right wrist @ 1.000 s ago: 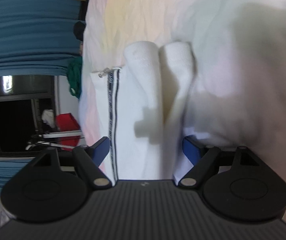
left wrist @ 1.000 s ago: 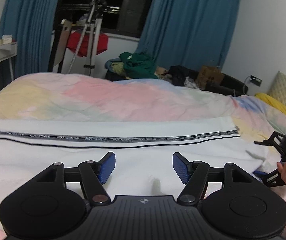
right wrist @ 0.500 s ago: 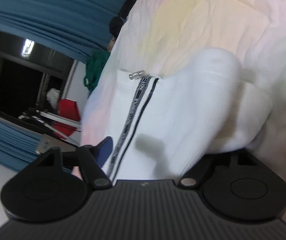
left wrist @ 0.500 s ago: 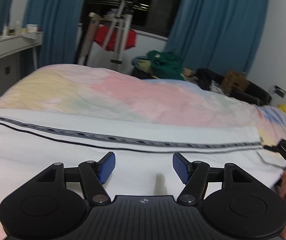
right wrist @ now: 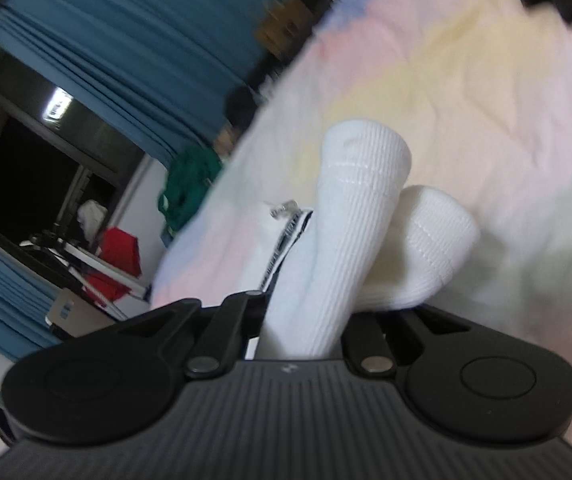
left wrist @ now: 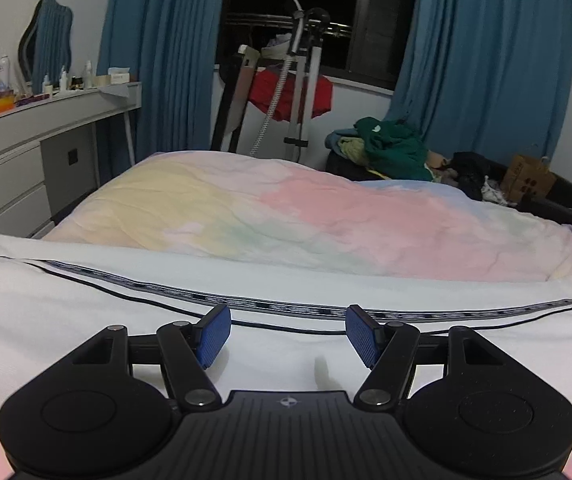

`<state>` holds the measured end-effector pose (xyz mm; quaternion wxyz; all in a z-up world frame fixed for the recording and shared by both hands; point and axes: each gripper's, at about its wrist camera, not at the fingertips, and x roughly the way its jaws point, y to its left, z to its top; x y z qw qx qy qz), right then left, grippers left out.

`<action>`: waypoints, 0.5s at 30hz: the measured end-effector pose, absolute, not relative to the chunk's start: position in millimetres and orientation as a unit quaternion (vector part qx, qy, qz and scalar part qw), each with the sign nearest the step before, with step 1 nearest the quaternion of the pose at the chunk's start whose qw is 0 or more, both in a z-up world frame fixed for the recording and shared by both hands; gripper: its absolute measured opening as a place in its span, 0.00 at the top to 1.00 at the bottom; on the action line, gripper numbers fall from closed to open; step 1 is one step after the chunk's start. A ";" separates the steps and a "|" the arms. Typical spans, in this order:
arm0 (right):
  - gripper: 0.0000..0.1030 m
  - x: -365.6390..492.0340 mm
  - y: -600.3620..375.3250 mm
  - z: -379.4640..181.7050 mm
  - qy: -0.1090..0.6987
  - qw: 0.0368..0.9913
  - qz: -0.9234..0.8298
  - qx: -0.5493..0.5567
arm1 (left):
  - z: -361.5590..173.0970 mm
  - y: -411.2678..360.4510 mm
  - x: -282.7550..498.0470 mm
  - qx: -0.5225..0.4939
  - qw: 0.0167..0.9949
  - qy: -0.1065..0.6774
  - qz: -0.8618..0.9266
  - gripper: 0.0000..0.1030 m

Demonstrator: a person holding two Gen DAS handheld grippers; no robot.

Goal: Fold clothes

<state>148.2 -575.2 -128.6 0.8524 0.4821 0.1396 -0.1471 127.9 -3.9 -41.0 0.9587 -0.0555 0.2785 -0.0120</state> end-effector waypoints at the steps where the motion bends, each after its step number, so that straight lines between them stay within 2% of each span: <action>1: 0.88 144.4 -578.7 -127.8 0.130 0.850 -0.153 0.487 | -40.3 -1.8 127.3 -0.057 0.958 0.280 -0.010 0.36; 5: 0.88 129.7 -597.4 -132.9 0.111 0.835 -0.181 0.507 | -43.2 2.9 129.4 -0.054 0.954 0.294 -0.003 0.36; 8: 0.88 125.4 -606.1 -143.1 0.130 0.831 -0.192 0.506 | -53.5 -1.2 133.3 -0.040 0.950 0.309 0.000 0.36; 15: 0.88 120.6 -600.2 -143.0 0.143 0.844 -0.190 0.481 | -87.1 -21.7 146.8 0.040 0.936 0.349 0.011 0.36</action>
